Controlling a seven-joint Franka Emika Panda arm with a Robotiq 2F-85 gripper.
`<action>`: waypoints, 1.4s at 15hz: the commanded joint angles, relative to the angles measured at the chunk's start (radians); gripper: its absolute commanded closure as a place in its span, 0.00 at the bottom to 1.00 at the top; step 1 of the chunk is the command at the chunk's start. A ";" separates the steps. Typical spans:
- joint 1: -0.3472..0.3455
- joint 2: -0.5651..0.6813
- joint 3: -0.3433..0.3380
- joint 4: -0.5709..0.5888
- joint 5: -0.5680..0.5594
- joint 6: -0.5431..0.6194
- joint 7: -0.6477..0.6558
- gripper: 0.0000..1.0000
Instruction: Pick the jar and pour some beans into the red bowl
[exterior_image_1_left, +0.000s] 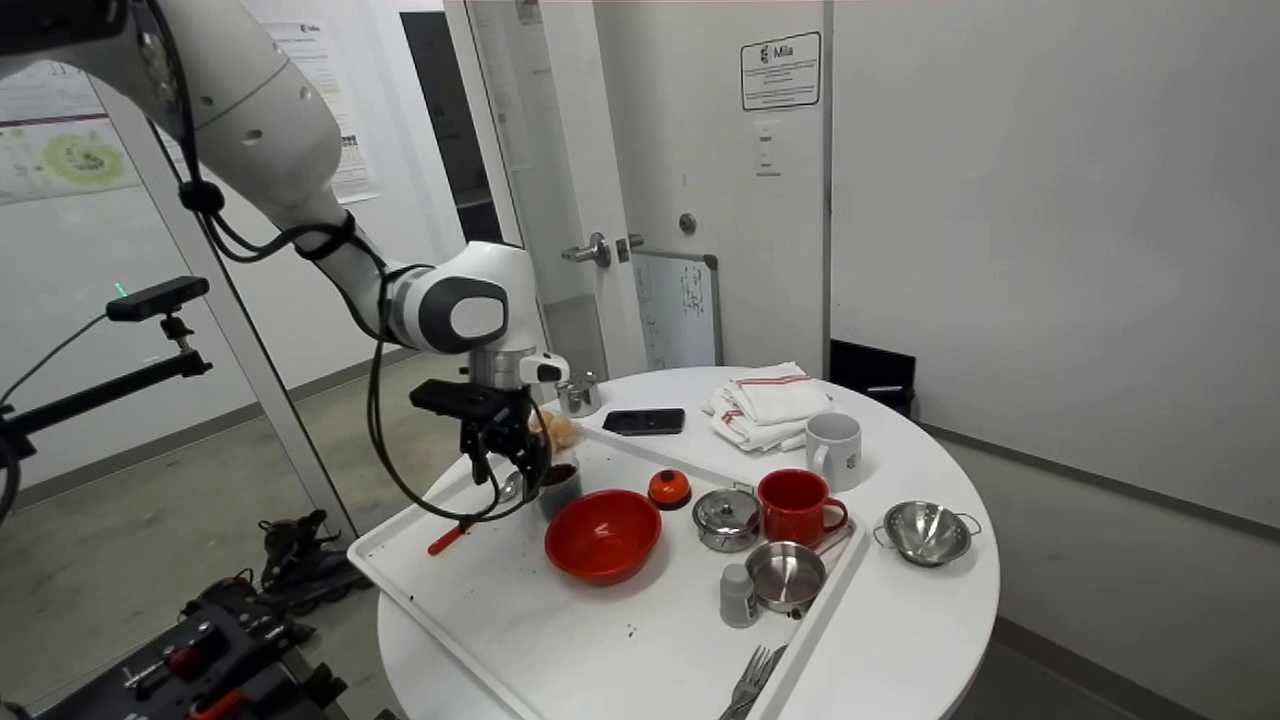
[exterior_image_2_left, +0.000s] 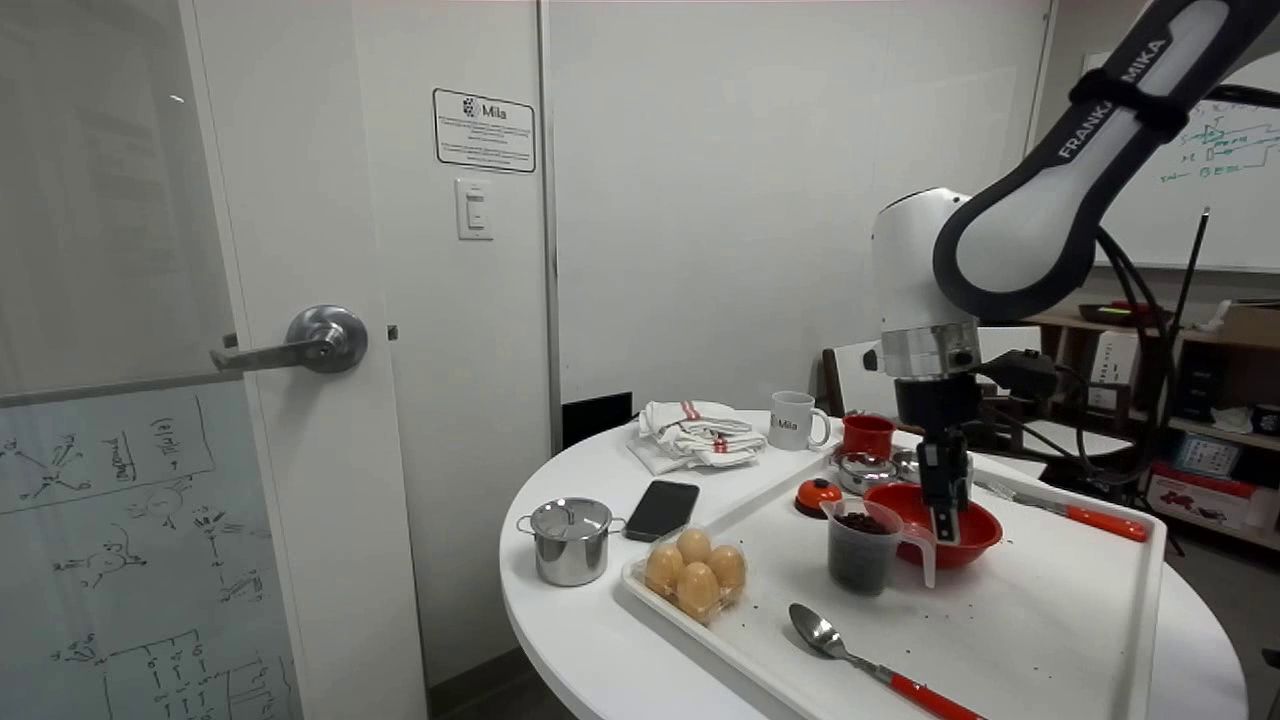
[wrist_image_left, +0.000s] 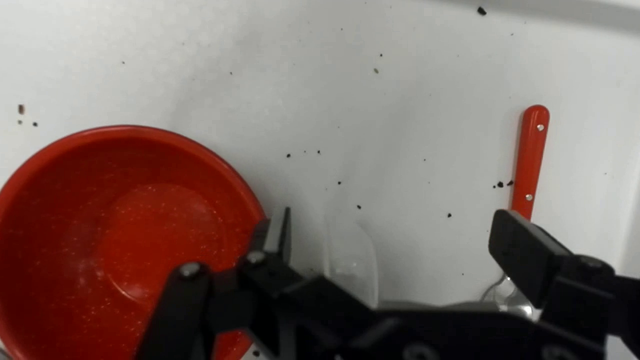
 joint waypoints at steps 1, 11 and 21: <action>0.004 0.056 -0.007 0.060 -0.027 0.014 0.045 0.00; 0.023 0.107 -0.020 0.080 -0.080 0.056 0.093 0.34; 0.025 0.088 -0.024 0.049 -0.104 0.106 0.093 0.90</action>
